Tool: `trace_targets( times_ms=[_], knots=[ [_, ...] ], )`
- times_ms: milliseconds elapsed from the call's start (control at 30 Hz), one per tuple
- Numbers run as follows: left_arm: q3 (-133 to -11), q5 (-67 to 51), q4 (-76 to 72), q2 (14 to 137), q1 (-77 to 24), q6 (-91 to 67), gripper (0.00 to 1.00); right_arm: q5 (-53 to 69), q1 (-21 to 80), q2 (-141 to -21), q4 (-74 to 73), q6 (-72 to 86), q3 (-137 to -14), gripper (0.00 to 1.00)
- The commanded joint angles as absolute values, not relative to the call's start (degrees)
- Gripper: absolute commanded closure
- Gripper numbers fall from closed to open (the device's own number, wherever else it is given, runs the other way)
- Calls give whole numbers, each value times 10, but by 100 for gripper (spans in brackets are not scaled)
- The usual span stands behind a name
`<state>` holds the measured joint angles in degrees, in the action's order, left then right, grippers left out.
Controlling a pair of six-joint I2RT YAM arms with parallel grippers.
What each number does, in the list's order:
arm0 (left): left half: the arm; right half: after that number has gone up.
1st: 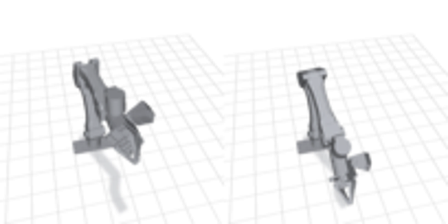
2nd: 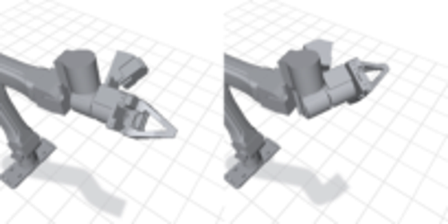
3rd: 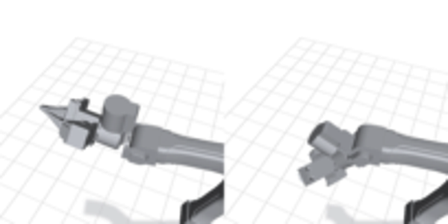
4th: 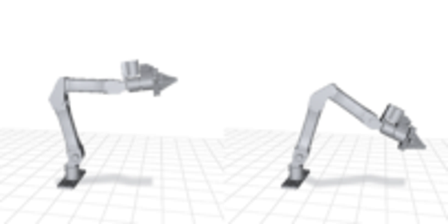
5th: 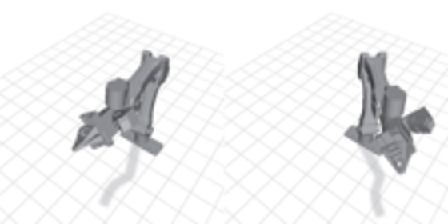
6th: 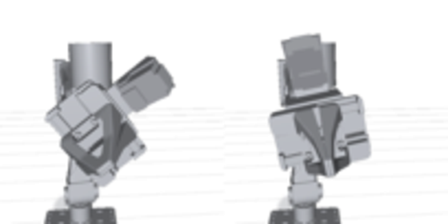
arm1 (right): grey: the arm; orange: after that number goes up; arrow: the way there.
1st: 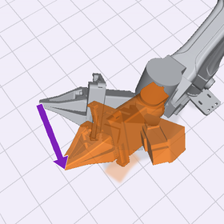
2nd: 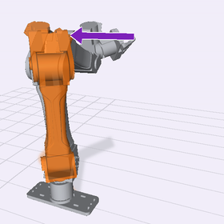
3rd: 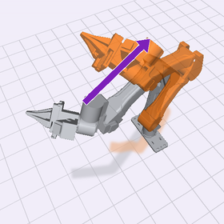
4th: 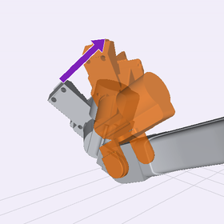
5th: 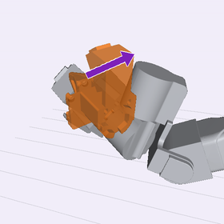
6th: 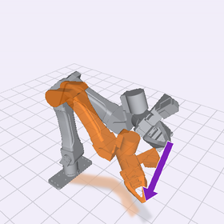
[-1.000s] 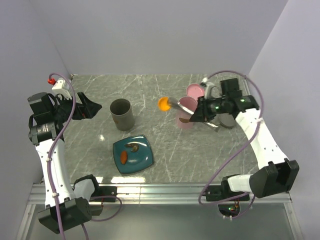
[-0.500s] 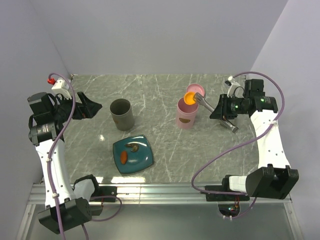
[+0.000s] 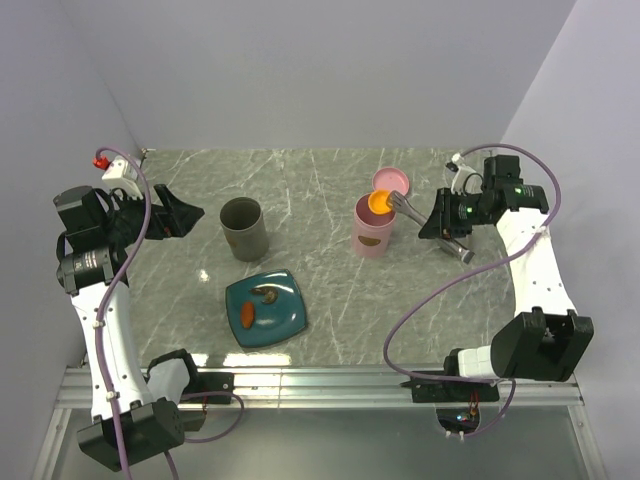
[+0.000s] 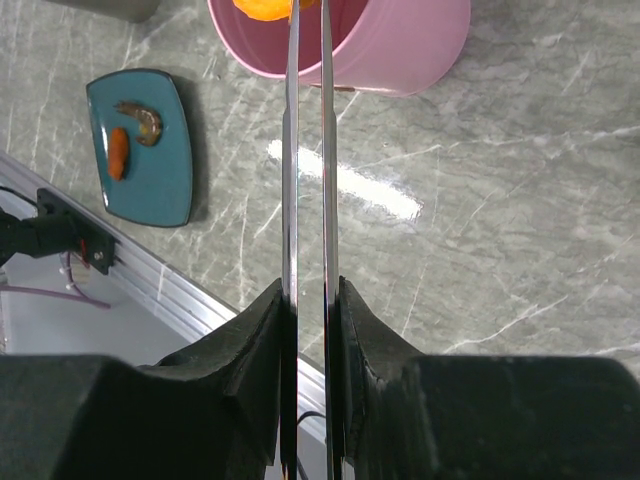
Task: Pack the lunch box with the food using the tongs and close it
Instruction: Place the fake food in the packing box, then pick up the fake food from the plate.
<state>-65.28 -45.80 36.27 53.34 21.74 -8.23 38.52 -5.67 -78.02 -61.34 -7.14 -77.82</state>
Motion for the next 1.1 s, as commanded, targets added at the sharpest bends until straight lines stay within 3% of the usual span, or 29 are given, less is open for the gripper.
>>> trace_targets(
  times_ms=[0,333,600,1067],
  knots=[
    [-654,-464,349,520,219,-79,1,391,-57,-774,-614,-76,-816,71],
    [-658,-468,352,524,219,-77,0,390,-56,-782,-617,-78,-829,55],
    [-654,-468,349,518,220,-83,1,415,-43,-781,-624,-95,-870,55],
    [-673,-464,344,532,220,-105,1,316,270,-751,-534,-127,-787,57]
  ],
)
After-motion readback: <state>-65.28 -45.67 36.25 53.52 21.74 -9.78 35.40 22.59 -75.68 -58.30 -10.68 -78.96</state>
